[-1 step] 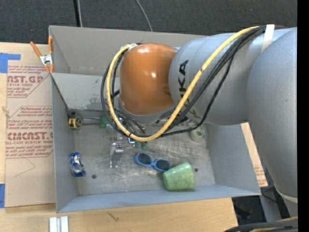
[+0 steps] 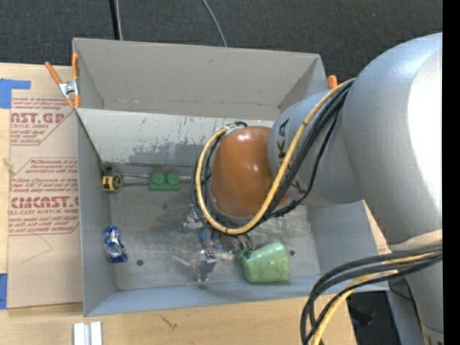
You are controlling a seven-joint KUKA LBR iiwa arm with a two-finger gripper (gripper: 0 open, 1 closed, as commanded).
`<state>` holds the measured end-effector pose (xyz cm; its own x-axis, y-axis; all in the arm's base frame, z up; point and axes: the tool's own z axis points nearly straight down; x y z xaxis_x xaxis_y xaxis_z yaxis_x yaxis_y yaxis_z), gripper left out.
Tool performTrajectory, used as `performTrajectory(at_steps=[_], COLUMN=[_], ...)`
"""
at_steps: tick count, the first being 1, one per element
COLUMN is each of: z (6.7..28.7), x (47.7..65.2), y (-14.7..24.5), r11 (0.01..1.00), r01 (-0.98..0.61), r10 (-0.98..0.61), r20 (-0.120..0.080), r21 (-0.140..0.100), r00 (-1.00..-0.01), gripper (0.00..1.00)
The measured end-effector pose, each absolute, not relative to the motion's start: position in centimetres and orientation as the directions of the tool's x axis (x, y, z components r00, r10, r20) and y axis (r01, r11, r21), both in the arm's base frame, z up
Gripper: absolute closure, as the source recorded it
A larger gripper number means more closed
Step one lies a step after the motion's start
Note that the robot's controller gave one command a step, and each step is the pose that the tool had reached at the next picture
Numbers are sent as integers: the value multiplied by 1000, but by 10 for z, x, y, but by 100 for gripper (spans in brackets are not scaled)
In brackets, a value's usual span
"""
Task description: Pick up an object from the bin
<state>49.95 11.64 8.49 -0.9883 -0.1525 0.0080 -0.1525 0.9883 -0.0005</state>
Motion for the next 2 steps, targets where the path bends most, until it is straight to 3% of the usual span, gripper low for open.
performTrajectory(at_steps=[1, 2], z=[73, 73], x=[515, 514], y=[12, 15], r11=[979, 978], r01=[-204, -208], r10=[-204, -208], r20=[-11, -6], r21=[1, 1], r00=[-979, -978], gripper=[0, 100])
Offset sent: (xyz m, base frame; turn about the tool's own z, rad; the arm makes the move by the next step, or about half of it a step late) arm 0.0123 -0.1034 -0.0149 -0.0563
